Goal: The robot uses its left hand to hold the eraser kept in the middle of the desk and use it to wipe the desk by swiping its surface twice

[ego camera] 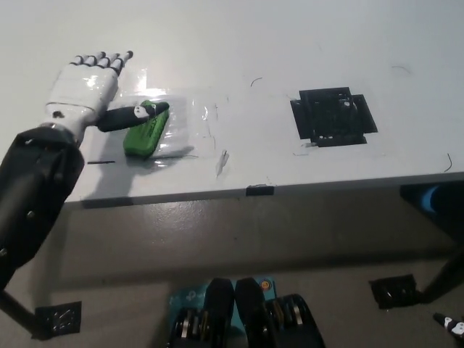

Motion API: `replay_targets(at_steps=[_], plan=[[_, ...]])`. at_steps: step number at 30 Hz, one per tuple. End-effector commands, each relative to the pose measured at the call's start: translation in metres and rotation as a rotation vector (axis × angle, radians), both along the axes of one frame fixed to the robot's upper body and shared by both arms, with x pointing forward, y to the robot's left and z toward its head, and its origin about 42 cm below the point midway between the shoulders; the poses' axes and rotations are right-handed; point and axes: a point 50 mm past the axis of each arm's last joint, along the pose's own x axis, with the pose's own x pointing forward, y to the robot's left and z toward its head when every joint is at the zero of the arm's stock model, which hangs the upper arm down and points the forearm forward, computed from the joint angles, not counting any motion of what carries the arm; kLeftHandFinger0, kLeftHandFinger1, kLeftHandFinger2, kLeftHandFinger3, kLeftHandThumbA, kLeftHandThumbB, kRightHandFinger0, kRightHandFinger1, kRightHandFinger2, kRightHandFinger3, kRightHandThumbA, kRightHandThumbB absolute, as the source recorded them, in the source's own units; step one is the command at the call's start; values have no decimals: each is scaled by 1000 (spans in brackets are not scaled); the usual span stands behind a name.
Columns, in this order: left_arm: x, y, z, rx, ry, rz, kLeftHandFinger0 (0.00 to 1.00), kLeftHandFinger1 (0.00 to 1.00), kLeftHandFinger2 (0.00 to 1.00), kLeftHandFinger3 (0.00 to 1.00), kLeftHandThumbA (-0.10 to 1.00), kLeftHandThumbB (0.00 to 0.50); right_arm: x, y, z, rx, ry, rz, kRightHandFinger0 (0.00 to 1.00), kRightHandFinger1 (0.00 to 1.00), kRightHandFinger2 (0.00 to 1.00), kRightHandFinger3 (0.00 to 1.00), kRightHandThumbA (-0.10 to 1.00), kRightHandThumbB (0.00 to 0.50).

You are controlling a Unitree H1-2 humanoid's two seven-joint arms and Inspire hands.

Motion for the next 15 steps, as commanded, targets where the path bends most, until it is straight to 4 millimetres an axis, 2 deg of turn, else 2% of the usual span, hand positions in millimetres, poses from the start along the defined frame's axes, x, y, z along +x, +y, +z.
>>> replay_targets(at_steps=[1,2,4,7,10,15], plan=[[17,-10,26,99,-138,-49,1000,1000,1000,1000,1000,391,2,-6,15,-14,-73,21,1000,1000,1000,1000,1000,449],[21,-11,25,104,-126,-49,1000,1000,1000,1000,1000,412,2,-6,15,-11,-71,21,1000,1000,1000,1000,1000,463],[25,-12,24,122,-119,-56,1000,1000,1000,1000,1000,416,2,-4,15,-14,-69,27,1000,1000,1000,1000,1000,496],[33,-18,26,103,-108,-51,1000,1000,1000,1000,1000,442,4,-5,16,2,-71,19,1000,1000,1000,1000,1000,496],[32,-27,25,44,-114,-50,1000,1000,1000,1000,1000,414,5,-6,16,-8,-71,17,1000,1000,1000,1000,1000,495],[28,-49,-2,-39,-75,-62,1000,1000,1000,1000,1000,388,4,-8,17,-14,-75,26,1000,1000,1000,1000,1000,500]])
